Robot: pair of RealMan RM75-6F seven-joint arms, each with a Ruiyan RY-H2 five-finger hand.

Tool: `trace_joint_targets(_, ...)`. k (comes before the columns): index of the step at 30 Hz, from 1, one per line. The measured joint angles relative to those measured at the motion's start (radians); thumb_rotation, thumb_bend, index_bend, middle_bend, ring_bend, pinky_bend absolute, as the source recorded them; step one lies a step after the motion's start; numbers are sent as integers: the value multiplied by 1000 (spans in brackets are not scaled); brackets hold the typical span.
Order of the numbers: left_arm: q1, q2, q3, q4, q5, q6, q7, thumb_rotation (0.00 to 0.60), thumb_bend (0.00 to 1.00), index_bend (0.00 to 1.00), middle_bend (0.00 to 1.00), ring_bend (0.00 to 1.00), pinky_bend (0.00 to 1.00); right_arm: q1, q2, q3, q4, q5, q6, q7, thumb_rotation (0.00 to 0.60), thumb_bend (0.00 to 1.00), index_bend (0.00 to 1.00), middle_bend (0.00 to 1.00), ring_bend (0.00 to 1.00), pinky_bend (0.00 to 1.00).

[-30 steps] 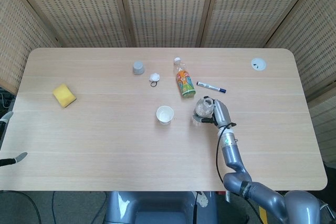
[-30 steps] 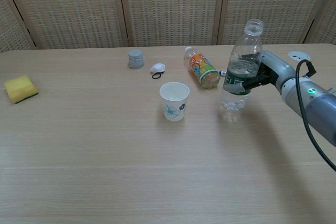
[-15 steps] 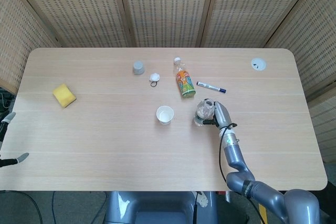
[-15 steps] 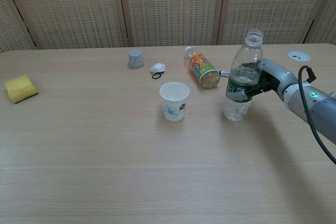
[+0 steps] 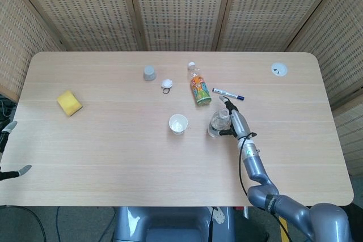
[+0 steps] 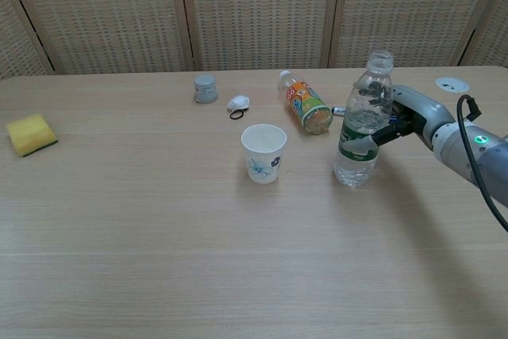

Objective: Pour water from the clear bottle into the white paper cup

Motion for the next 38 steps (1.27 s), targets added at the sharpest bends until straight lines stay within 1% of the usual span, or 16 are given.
trace_joint_targets(4, 0, 6, 0, -7, 7, 3, -1, 600, 16, 0, 0, 0, 0, -6, 54, -20, -44, 3, -43, -32, 600, 0, 0, 0, 0, 0)
trace_joint_targets(7, 2, 14, 4, -15, 15, 4, -6, 600, 4, 0, 0, 0, 0, -20, 137, -48, -125, -3, -66, -77, 600, 0, 0, 0, 0, 0)
trace_joint_targets(10, 7, 13, 8, -8, 27, 15, -11, 600, 0, 0, 0, 0, 0, -45, 243, -85, -236, -12, -70, -158, 600, 0, 0, 0, 0, 0)
trace_joint_targets(14, 17, 20, 12, -16, 52, 43, -15, 600, 0, 0, 0, 0, 0, -108, 397, -140, -378, -32, -15, -293, 600, 0, 0, 0, 0, 0)
trace_joint_targets(17, 25, 23, 17, -23, 70, 60, -16, 600, 0, 0, 0, 0, 0, -154, 472, -172, -433, -54, 55, -358, 600, 0, 0, 0, 0, 0)
trace_joint_targets(19, 32, 19, 20, -19, 87, 77, -15, 600, 0, 0, 0, 0, 0, -178, 492, -187, -442, -75, 106, -393, 600, 0, 0, 0, 0, 0)
trace_joint_targets(23, 43, 7, 27, -10, 120, 109, -8, 600, 0, 0, 0, 0, 0, -235, 512, -214, -438, -139, 257, -442, 600, 0, 0, 0, 0, 0)
trace_joint_targets(25, 47, 6, 30, -15, 131, 119, 1, 600, 0, 0, 0, 0, 0, -260, 514, -222, -427, -170, 333, -457, 600, 0, 0, 0, 0, 0)
trace_joint_targets(26, 48, 6, 31, -18, 134, 122, 6, 600, 0, 0, 0, 0, 0, -281, 513, -229, -413, -198, 399, -470, 600, 0, 0, 0, 0, 0)
trace_joint_targets(31, 56, -4, 36, -16, 137, 131, 19, 600, 0, 0, 0, 0, 0, -349, 505, -254, -365, -283, 565, -525, 600, 0, 0, 0, 0, 0)
trace_joint_targets(32, 57, -5, 36, -16, 137, 132, 21, 600, 0, 0, 0, 0, 0, -369, 506, -263, -362, -298, 591, -545, 600, 0, 0, 0, 0, 0)
trace_joint_targets(34, 58, -5, 35, -18, 137, 134, 25, 600, 0, 0, 0, 0, 0, -389, 511, -273, -375, -308, 607, -567, 600, 0, 0, 0, 0, 0)
trace_joint_targets(38, 58, -2, 35, -26, 137, 134, 33, 600, 0, 0, 0, 0, 0, -408, 544, -290, -465, -310, 604, -589, 600, 0, 0, 0, 0, 0)
